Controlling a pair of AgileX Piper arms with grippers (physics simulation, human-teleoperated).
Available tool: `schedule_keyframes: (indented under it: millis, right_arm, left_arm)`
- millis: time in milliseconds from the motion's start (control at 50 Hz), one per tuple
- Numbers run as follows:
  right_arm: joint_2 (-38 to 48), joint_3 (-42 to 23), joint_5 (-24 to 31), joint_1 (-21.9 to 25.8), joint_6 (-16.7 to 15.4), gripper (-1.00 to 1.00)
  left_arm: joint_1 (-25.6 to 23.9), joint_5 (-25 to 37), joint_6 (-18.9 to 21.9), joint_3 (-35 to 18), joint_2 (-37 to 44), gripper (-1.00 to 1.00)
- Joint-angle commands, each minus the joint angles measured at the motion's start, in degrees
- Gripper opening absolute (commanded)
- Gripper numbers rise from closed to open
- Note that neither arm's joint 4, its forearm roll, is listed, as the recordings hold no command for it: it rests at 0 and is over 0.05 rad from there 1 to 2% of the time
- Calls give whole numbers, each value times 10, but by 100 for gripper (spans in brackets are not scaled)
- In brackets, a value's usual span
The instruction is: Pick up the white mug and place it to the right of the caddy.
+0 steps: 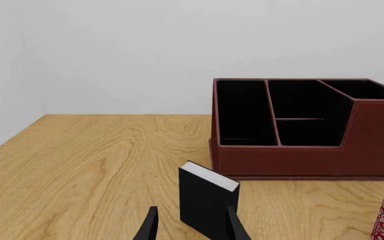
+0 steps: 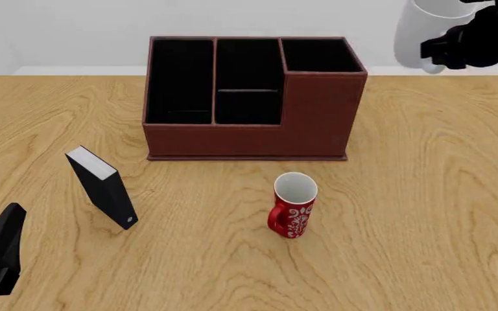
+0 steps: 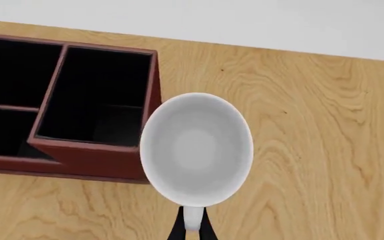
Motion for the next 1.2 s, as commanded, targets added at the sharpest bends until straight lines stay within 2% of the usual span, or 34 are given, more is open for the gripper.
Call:
schedule_keyframes:
  millis: [20,460,740,800,1200]
  right_arm:
    - [32,-22,-1,-4,8,-100]
    - [76,-29,-9,-16,20,-100]
    - [111,-20,-29,-17,16,-100]
    - [122,-28,-28,-5,28,-100]
    - [159,-29,-42,-14,24,-100]
  left_arm:
    - [0,0,0,0,0,100]
    - [0,0,0,0,0,100]
    - [0,0,0,0,0,100]
    - [0,0,0,0,0,100]
    - [0,0,0,0,0,100]
